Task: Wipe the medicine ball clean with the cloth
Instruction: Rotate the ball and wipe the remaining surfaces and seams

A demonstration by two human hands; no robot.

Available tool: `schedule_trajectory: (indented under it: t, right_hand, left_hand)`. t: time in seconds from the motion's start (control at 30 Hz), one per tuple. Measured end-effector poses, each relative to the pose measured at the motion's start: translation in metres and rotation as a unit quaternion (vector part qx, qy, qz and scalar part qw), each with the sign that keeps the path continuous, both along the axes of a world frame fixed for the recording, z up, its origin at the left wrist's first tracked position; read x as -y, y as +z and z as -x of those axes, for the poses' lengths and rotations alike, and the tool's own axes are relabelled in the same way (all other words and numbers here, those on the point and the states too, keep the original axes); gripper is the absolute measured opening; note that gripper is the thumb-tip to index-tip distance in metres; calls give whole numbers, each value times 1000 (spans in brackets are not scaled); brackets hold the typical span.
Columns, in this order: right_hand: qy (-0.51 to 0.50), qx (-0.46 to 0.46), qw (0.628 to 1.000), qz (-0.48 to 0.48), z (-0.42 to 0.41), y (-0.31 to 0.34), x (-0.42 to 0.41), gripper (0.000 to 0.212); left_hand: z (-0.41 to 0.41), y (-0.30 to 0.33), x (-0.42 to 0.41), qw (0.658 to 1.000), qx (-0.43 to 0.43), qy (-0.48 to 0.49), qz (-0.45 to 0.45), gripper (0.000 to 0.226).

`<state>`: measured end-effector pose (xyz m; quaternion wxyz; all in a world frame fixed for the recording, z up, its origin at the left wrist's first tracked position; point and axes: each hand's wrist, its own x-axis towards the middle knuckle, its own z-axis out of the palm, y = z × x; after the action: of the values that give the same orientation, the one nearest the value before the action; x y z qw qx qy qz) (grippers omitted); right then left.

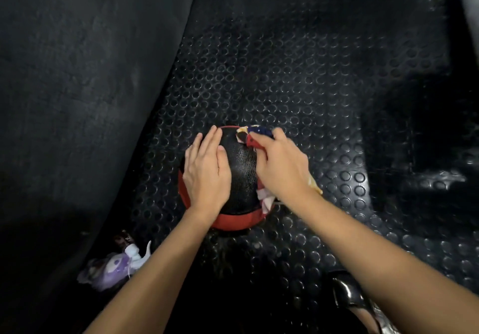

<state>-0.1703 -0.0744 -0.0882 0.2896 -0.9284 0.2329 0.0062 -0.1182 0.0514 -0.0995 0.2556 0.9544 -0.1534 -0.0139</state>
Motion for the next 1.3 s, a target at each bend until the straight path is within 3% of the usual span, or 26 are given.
schedule_trajectory:
  t: [0.1,0.27,0.37,0.5,0.7,0.87,1.03,1.2,1.3]
  right_hand:
    - [3,-20,1000,-14,-16,-6,14,39]
    - [3,3,1000,19,12,9,2,42]
    - [7,27,1000,5,30,9,-2,41]
    - [-33,-21,998,-53,-14,2,26,40]
    - [-1,29,1000,-3,30,12,-6,43]
    - [-45,-35,997,-53,-19,4,31,41]
    - [4,25,999,-19,33,13,-2,43]
    - [-85,-53,991,-91,-16,-5,44,41]
    - [-47,-1,997,-66,13,1,17,42]
  left_hand:
    - [-3,-1,-1,999,-2,-44,-9,52]
    - [-4,-2,24,999,25,-31,-34,51]
    - [-1,-4,29,997,39,-49,-50,52]
    - [1,-4,32,996,50,-40,-54,49]
    - [-11,0,36,998,30,-30,-49,51]
    - [-9,-1,46,997,27,-21,-71,48]
    - [-20,1,48,997,10,-18,-69,46]
    - [-4,-2,46,997,27,-27,-71,44]
    - [-9,-1,42,997,24,-20,-64,49]
